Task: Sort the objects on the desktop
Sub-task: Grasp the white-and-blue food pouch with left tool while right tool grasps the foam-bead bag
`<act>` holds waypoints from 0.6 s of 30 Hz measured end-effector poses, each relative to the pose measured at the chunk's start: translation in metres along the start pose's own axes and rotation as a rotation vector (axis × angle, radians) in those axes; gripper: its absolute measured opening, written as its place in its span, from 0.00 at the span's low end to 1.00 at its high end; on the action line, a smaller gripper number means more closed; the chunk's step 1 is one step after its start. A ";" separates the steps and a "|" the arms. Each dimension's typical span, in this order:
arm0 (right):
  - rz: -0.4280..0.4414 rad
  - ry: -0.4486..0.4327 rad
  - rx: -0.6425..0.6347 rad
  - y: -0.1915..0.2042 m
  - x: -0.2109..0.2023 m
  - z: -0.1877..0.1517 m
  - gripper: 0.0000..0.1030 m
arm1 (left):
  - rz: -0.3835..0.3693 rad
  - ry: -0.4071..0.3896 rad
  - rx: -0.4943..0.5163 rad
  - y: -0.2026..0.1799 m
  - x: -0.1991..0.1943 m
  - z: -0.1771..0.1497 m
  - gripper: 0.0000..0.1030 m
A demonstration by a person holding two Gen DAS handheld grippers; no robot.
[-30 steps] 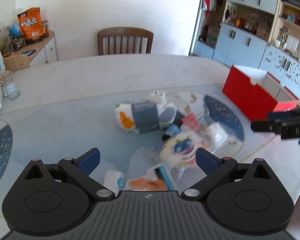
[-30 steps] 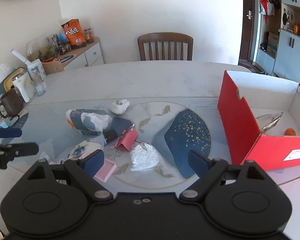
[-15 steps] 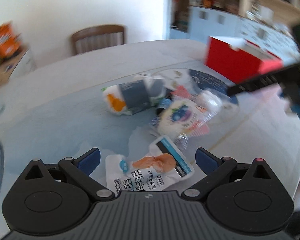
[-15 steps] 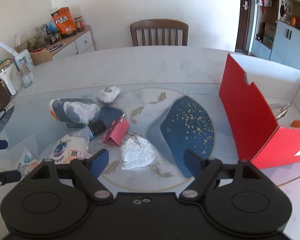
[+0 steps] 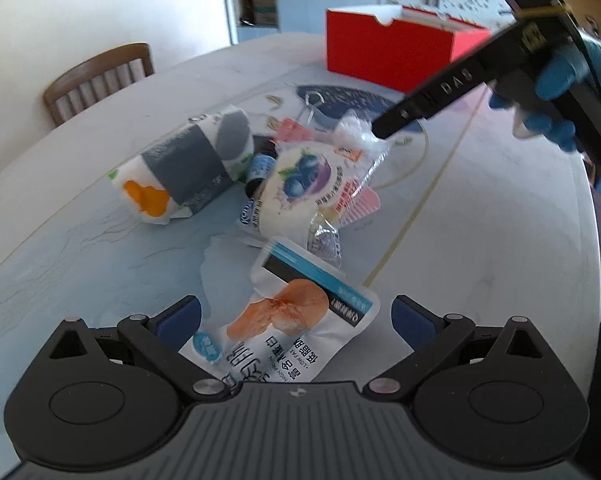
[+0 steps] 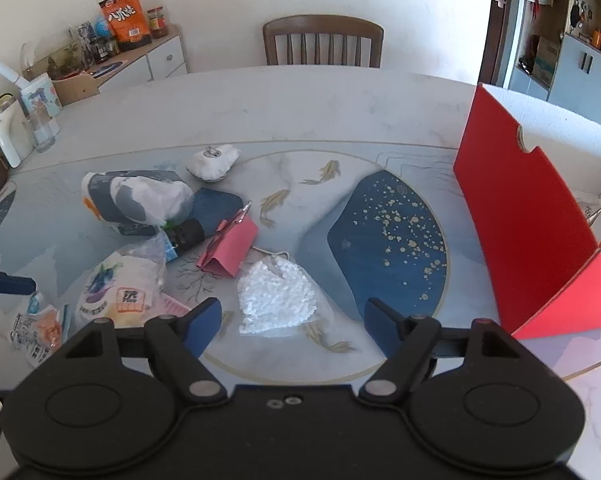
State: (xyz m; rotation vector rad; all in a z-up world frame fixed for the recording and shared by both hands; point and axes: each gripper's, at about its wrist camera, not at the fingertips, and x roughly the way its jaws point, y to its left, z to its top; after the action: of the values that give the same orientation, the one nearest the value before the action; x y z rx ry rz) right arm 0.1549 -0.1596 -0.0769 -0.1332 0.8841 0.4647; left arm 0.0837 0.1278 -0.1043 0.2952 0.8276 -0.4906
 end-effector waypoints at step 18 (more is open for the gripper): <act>-0.005 0.062 -0.032 0.007 0.041 0.005 0.71 | -0.020 0.013 -0.050 0.016 0.013 -0.001 0.81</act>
State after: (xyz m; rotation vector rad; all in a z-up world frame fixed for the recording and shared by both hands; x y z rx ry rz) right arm 0.1772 -0.1383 -0.1046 -0.1796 0.9370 0.4720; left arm 0.0992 0.1376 -0.1136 0.2449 0.8552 -0.4867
